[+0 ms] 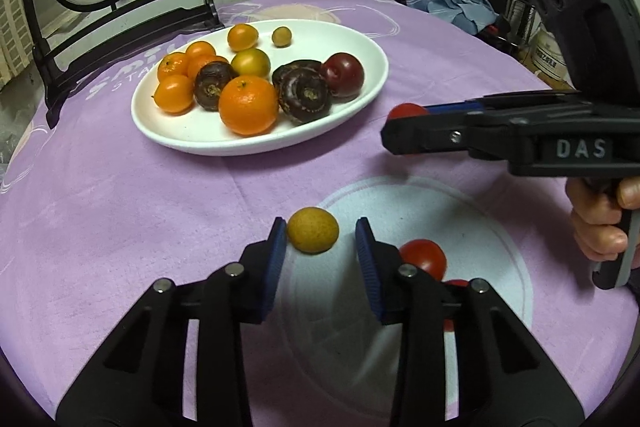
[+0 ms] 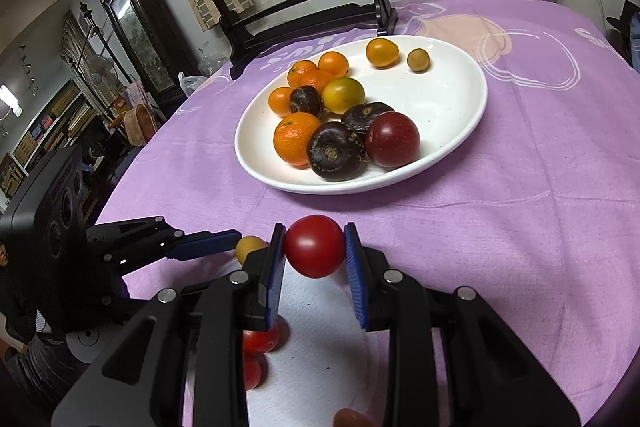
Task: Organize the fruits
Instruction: 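Grasp a red tomato with the right gripper while the left gripper grasps a small yellow citrus, then carry the red tomato and yellow citrus onto the plate and open both grippers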
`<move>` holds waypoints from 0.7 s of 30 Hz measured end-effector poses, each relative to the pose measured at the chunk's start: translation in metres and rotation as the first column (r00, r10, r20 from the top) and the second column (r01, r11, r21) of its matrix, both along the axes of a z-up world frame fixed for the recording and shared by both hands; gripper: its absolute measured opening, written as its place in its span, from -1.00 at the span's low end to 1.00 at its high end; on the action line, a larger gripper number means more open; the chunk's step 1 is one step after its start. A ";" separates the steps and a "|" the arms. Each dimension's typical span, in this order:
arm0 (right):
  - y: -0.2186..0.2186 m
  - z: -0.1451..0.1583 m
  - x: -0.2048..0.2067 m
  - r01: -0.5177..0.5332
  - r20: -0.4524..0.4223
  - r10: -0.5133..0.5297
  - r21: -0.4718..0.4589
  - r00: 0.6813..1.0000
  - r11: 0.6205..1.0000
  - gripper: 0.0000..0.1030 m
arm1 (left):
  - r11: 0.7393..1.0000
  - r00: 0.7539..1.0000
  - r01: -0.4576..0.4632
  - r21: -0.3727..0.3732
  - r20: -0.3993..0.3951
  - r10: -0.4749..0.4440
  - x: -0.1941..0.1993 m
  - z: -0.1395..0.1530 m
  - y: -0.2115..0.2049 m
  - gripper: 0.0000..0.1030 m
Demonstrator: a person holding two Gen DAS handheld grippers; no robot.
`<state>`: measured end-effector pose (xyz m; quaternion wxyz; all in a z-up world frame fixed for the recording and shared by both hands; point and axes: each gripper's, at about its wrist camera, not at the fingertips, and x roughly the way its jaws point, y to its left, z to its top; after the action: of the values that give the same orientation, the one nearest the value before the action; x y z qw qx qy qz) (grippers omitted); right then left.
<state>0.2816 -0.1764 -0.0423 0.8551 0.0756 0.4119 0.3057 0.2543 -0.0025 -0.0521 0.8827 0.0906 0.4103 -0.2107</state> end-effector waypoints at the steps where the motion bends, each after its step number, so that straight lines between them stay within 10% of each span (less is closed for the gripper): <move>1: 0.000 0.000 0.000 0.000 0.000 0.000 -0.001 1.000 1.000 -0.43 | 1.000 1.000 -0.007 -0.005 -0.007 0.007 0.002 0.000 0.001 -0.30; 8: 0.001 0.001 -0.001 -0.002 0.003 0.002 -0.001 1.000 1.000 -0.43 | 1.000 0.999 -0.021 0.022 -0.035 0.022 0.007 -0.010 -0.002 -0.44; 21: 0.018 0.003 0.006 -0.084 0.019 0.083 0.034 0.996 0.996 -0.43 | 0.979 0.995 -0.102 -0.176 -0.032 0.097 0.016 0.022 0.030 -0.44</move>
<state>0.2872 -0.1584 -0.0389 0.8437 0.0703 0.4018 0.3490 0.2708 0.0275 -0.0302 0.8918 -0.0115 0.4042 -0.2030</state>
